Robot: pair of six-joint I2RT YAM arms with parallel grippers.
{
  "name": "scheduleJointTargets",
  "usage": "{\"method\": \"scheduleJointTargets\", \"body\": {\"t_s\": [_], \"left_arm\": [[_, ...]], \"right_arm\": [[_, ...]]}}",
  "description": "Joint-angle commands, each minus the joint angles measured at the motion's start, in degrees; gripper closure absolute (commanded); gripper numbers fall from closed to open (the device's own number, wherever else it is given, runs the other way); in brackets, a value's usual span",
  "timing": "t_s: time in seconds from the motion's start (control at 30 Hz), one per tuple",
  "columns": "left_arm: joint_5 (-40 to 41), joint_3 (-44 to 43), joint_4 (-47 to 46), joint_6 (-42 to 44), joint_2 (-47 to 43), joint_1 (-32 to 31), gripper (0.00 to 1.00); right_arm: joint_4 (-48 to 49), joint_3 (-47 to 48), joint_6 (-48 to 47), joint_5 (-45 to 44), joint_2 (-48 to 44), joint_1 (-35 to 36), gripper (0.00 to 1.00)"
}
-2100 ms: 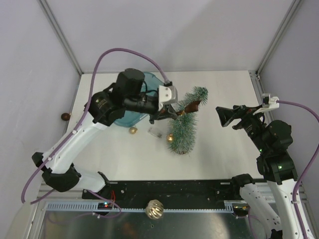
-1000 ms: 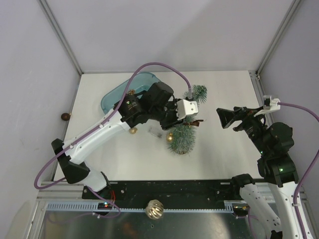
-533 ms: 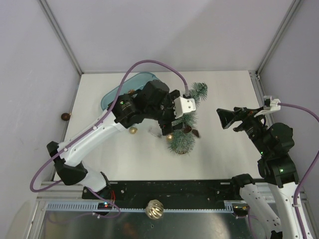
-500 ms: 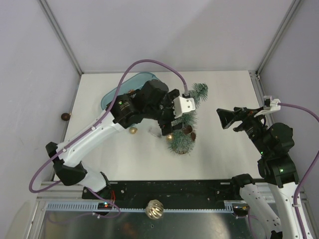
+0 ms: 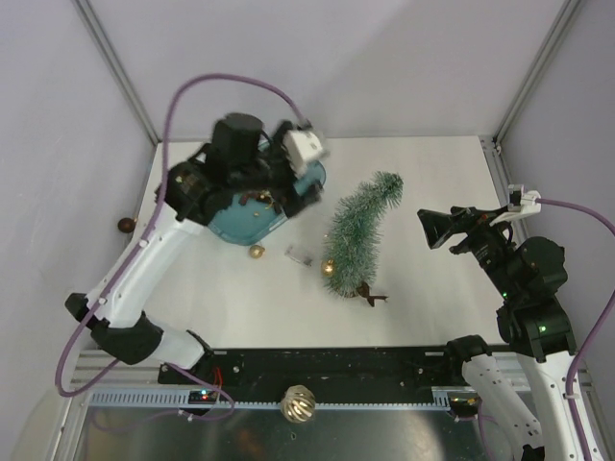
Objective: Decorate the small christmas tree
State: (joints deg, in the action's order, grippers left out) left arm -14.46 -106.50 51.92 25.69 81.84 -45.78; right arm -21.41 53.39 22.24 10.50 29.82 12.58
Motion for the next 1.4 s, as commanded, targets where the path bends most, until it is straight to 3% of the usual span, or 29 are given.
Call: {"method": "scheduleJointTargets", "body": {"t_s": [0.0,0.13,0.3,0.7,0.93,1.03,1.23,1.37], "left_arm": [[-4.70,0.97,-5.16,-4.11,0.35,17.48,0.00],[-6.58,4.48,-6.68,-6.31,7.22,30.00,0.00],[-5.12,5.31,-7.99,-9.25,18.81,37.77,0.00],[3.91,-5.57,-10.35,-18.46,41.56,38.57,0.01],[4.79,-7.04,-10.43,-19.92,47.15,38.13,0.12],[4.67,-7.35,-10.39,-19.86,49.30,38.13,0.23],[2.67,-7.26,-10.31,-19.24,50.13,38.01,0.68],[0.48,-5.92,-10.28,-18.68,44.84,37.85,0.79]], "right_arm": [[0.96,1.76,0.25,-0.57,-0.09,0.21,0.02],[-0.43,1.77,-0.05,-1.27,-0.26,0.18,0.02],[-0.69,1.79,-0.70,-1.63,-0.91,0.22,0.02],[-1.69,1.81,-1.49,-1.96,-0.63,0.25,0.02],[-1.73,1.41,-2.02,-2.06,-0.22,0.25,0.02],[-1.30,1.00,-1.99,-2.06,-0.21,0.25,0.02],[-1.15,0.76,-2.16,-2.21,-0.43,0.20,0.02],[-1.33,0.69,-2.28,-2.11,-0.48,0.25,0.02]]}}
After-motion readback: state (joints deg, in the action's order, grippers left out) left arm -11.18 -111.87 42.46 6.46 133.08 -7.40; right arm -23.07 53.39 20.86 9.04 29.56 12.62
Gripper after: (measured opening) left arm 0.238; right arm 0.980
